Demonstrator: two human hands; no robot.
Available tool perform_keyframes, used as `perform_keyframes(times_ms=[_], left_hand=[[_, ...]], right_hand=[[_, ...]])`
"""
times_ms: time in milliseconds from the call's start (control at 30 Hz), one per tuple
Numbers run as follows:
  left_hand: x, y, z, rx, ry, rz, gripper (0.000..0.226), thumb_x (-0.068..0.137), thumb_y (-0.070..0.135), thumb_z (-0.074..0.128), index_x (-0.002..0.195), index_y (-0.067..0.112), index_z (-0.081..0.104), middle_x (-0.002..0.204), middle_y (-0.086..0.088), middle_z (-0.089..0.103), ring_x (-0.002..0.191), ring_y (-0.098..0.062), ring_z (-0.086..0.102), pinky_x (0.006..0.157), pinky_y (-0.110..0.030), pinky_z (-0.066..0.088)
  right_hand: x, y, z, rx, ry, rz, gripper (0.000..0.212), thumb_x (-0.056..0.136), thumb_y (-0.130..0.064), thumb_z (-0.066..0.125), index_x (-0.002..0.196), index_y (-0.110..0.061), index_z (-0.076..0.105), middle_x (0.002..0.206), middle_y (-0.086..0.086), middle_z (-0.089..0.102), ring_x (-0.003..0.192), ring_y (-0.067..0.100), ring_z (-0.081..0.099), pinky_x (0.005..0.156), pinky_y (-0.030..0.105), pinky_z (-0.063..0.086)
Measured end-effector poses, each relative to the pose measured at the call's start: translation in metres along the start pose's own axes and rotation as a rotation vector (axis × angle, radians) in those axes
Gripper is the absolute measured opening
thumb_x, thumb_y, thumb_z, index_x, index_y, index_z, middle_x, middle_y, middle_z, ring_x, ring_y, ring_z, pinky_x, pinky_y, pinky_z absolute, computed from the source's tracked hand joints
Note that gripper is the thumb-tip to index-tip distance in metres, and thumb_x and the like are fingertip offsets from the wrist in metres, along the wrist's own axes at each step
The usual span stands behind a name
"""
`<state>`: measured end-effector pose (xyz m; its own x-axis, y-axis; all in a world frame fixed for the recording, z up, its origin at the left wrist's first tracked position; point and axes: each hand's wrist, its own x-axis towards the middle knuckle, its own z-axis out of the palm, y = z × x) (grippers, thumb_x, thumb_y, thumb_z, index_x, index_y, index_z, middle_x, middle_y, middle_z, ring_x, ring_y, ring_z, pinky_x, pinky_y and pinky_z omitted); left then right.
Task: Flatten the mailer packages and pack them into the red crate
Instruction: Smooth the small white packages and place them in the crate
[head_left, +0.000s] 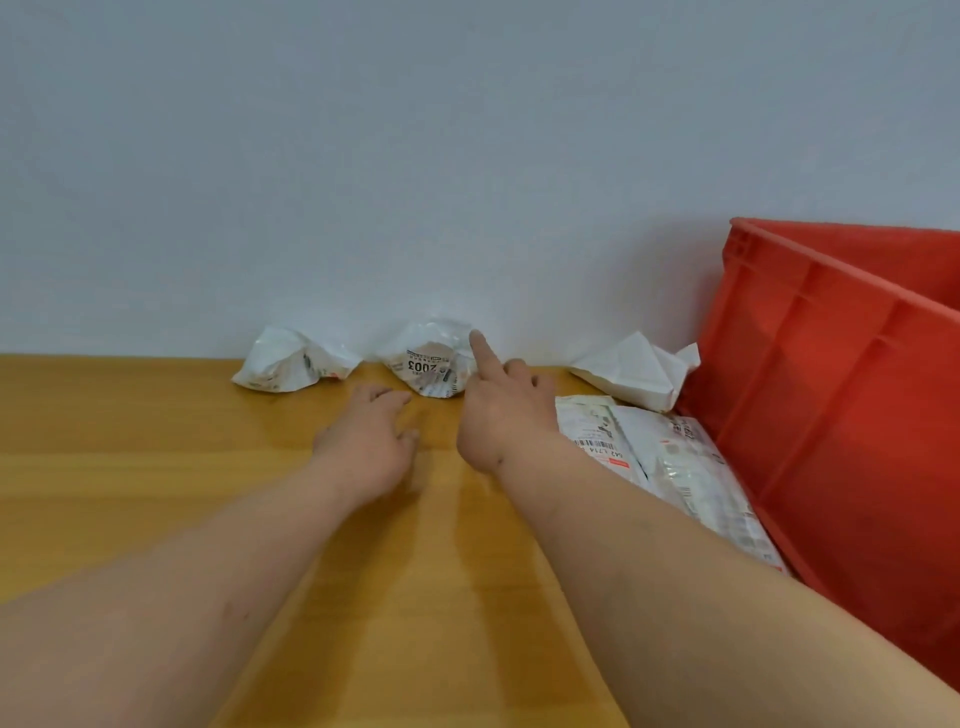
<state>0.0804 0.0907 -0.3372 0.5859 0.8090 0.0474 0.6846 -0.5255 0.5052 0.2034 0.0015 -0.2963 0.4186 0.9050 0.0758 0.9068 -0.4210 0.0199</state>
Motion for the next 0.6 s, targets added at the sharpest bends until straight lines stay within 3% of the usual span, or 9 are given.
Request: perform_keyframes(times_ms=[133, 233, 433, 600], left_hand=[[0.006, -0.005, 0.002, -0.009, 0.022, 0.019, 0.052, 0.097, 0.031, 0.054, 0.147, 0.026, 0.040, 0.152, 0.002, 0.029, 0.138, -0.020, 0.035, 0.113, -0.047, 0.031], [0.000, -0.007, 0.002, 0.005, 0.027, -0.001, 0.051, 0.098, 0.034, 0.053, 0.147, 0.028, 0.040, 0.152, 0.006, 0.030, 0.133, -0.017, 0.041, 0.111, -0.046, 0.033], [-0.022, 0.003, -0.018, -0.010, 0.062, -0.013, 0.055, 0.096, 0.033, 0.054, 0.148, 0.029, 0.036, 0.152, 0.001, 0.031, 0.132, -0.021, 0.043, 0.108, -0.048, 0.038], [-0.027, 0.011, -0.033, 0.027, 0.059, 0.007, 0.058, 0.097, 0.034, 0.054, 0.150, 0.030, 0.031, 0.154, 0.000, 0.025, 0.135, -0.022, 0.040, 0.109, -0.047, 0.037]], right_hand=[[0.012, 0.000, 0.012, 0.002, -0.012, 0.030, 0.051, 0.083, -0.009, 0.043, 0.134, -0.011, 0.049, 0.152, 0.006, 0.027, 0.130, 0.029, 0.036, 0.105, 0.044, 0.028], [0.007, 0.001, 0.013, 0.072, 0.029, 0.017, 0.041, 0.086, -0.006, 0.044, 0.126, -0.005, 0.052, 0.140, 0.011, 0.037, 0.121, 0.029, 0.043, 0.103, 0.036, 0.033], [-0.022, 0.003, -0.009, 0.214, 0.091, 0.022, 0.039, 0.085, 0.001, 0.044, 0.122, -0.003, 0.052, 0.140, 0.013, 0.036, 0.116, 0.028, 0.046, 0.095, 0.033, 0.043], [-0.029, 0.005, -0.022, 0.114, 0.115, 0.063, 0.045, 0.084, -0.007, 0.043, 0.127, -0.015, 0.052, 0.156, 0.012, 0.017, 0.131, 0.030, 0.035, 0.105, 0.041, 0.028]])
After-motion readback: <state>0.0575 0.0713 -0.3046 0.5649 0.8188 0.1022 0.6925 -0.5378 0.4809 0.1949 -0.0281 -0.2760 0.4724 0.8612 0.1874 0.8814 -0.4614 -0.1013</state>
